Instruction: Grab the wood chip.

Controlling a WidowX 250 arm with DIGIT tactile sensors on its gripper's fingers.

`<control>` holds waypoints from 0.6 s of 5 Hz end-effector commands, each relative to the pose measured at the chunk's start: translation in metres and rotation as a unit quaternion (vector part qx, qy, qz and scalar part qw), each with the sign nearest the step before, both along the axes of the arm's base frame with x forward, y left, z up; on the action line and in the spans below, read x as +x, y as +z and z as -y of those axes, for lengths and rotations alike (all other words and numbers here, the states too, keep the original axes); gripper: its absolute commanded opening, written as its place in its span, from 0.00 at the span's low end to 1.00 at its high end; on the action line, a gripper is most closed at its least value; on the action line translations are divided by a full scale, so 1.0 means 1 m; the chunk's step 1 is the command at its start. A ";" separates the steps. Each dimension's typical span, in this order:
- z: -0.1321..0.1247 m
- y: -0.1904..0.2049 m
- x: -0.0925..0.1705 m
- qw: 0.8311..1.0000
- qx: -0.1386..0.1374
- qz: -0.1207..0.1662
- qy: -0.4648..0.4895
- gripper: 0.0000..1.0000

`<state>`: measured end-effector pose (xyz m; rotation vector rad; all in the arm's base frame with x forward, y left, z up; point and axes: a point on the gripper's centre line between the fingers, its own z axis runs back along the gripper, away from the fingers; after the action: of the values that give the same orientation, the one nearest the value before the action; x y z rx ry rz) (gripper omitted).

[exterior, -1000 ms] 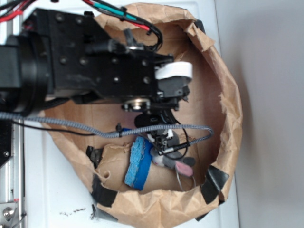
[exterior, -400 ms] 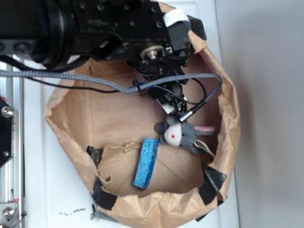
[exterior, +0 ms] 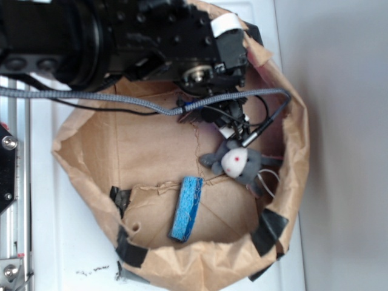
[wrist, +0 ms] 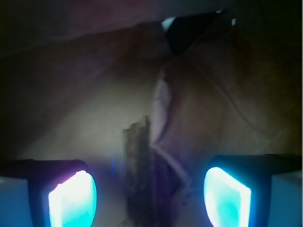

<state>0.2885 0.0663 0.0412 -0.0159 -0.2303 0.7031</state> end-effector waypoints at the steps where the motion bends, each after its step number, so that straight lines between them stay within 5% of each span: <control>1: 0.013 -0.012 -0.003 0.999 0.036 0.027 -0.025 1.00; 2: 0.016 -0.017 -0.003 0.998 0.038 0.028 -0.032 1.00; 3: 0.016 -0.018 -0.002 0.999 0.037 0.026 -0.025 0.00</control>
<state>0.2828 0.0532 0.0153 0.0397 -0.2826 0.6698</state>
